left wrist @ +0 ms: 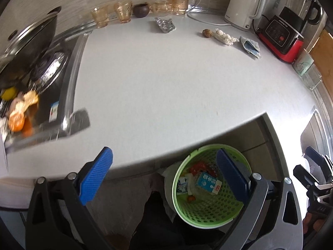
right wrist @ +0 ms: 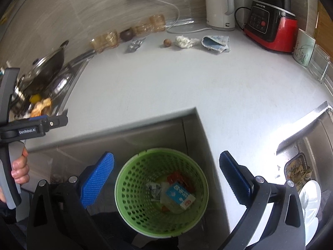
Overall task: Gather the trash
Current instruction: 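Move both tools back over the counter toward the tissue and blue cloth, then grasp the blue cloth with right tool while left tool grasps the white tissue, then carry tissue and blue cloth toward the green basket, then open both tools over the green basket to drop tissue and cloth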
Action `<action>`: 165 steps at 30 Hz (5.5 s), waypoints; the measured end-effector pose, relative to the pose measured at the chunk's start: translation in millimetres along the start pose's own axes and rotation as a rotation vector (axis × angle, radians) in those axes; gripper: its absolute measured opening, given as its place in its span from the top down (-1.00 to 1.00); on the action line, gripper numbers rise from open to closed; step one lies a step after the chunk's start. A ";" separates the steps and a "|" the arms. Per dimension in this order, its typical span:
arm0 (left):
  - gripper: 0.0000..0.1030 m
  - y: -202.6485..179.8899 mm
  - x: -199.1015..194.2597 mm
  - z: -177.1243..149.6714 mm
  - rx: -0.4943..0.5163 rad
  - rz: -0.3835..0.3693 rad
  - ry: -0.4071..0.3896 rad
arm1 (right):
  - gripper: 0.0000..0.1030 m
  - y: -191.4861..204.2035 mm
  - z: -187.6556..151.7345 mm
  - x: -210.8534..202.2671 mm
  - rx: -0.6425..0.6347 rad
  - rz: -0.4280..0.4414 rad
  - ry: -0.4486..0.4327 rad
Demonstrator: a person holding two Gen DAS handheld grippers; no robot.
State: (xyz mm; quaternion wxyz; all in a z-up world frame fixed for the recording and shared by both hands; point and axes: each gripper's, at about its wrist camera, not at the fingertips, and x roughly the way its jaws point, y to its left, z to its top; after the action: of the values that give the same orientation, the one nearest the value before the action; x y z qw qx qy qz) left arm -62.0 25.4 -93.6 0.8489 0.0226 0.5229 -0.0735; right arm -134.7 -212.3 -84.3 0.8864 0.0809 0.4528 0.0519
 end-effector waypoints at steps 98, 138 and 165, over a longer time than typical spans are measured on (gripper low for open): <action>0.66 -206.9 196.3 282.8 0.175 -0.088 -0.085 | 0.66 -170.9 236.7 159.7 0.261 -0.174 -0.081; 0.64 -76.0 -3.9 -31.5 0.139 -0.160 0.029 | 0.66 -3.1 -6.6 -39.4 -0.070 0.125 0.007; 0.63 -84.0 14.6 -73.9 0.187 -0.203 0.145 | -0.64 12.2 -30.2 -32.9 -0.107 0.035 0.025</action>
State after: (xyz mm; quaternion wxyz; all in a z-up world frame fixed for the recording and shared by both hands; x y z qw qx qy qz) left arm -133.4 -50.6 -136.9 0.7914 0.0538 0.5733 -0.2053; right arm -178.7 -202.9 -73.3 0.8826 0.0406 0.4590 0.0925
